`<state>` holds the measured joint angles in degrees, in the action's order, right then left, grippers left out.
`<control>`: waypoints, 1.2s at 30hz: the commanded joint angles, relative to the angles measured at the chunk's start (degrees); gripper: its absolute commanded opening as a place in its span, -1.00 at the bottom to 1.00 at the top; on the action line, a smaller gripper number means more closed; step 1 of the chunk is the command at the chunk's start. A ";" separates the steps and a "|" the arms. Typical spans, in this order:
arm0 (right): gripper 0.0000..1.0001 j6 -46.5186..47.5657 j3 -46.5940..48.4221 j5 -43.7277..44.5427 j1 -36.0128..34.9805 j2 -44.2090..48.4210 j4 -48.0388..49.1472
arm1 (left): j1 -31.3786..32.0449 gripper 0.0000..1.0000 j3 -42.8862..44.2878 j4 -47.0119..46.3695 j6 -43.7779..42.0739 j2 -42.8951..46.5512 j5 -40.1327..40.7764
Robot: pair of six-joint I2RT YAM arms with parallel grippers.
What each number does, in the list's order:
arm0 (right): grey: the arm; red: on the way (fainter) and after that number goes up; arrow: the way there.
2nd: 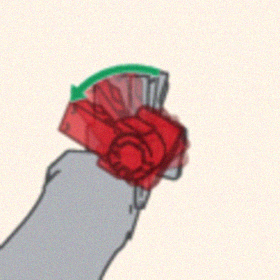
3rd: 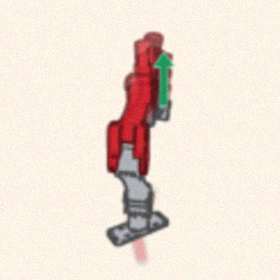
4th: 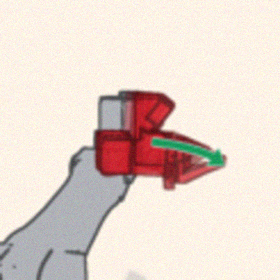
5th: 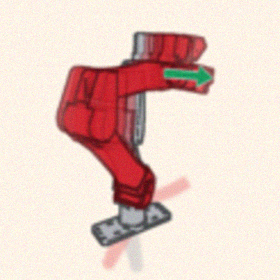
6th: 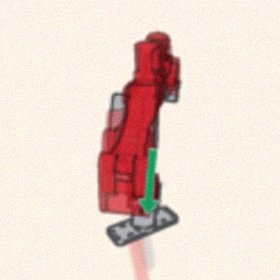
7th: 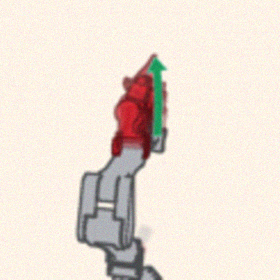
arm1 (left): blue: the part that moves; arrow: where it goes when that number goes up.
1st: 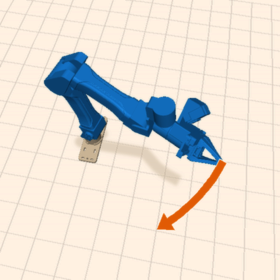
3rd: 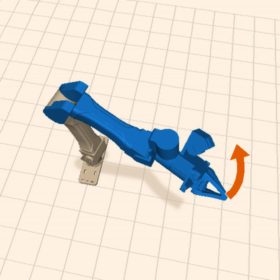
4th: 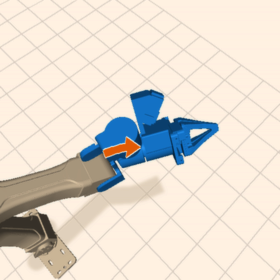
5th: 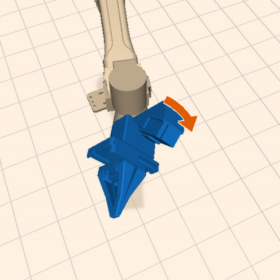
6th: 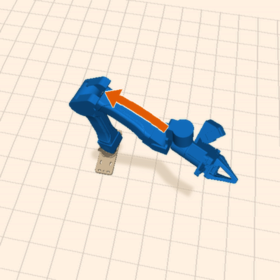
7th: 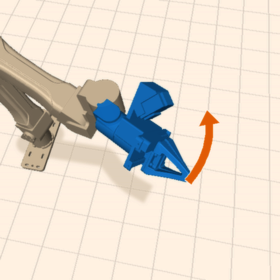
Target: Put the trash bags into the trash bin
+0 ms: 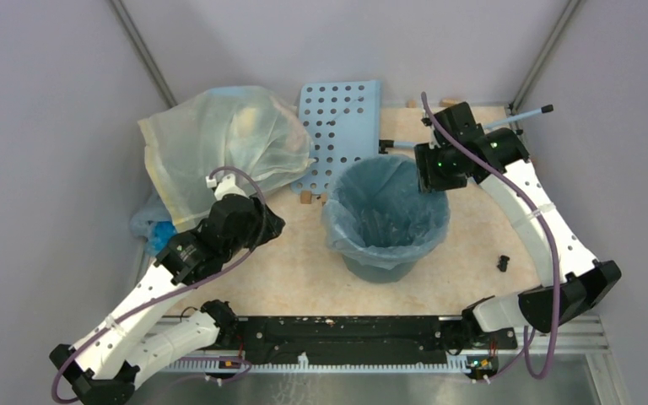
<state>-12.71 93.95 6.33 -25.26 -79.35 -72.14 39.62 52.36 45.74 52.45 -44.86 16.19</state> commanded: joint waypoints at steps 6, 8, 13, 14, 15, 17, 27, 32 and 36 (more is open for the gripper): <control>-0.92 -0.31 0.28 1.87 3.66 2.02 3.00 | -0.24 0.13 4.24 0.52 -5.72 0.74 3.19; -1.00 0.38 1.19 3.51 5.95 2.39 2.48 | -0.20 0.13 4.05 0.86 -5.71 0.89 2.93; -1.00 0.72 0.79 7.64 11.79 3.12 3.22 | -0.20 0.15 3.28 0.77 -5.58 1.36 2.13; -1.00 0.49 0.41 7.87 12.17 3.31 3.91 | -0.24 0.15 3.32 0.64 -5.60 1.31 1.91; -1.00 0.24 -0.01 7.49 12.24 3.59 4.71 | -0.20 0.15 3.33 0.52 -5.73 1.26 1.88; -0.99 -0.92 -0.94 4.29 12.23 4.17 6.18 | -0.24 0.16 3.48 0.28 -6.05 0.97 1.82; -0.82 -8.25 -9.82 -13.61 10.49 7.19 12.89 | -0.17 0.17 4.44 -1.36 -6.78 -1.39 1.37; 0.19 -6.29 -8.29 -10.96 10.40 7.73 11.37 | -0.23 0.18 4.40 -3.11 -7.71 -2.64 1.60; 0.55 -4.45 -6.67 -2.42 11.20 11.32 12.22 | -0.22 0.24 4.60 -5.14 -9.29 -3.49 1.30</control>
<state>-18.26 84.40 -2.39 -14.52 -72.79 -62.76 39.62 54.65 45.15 45.43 -47.75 17.58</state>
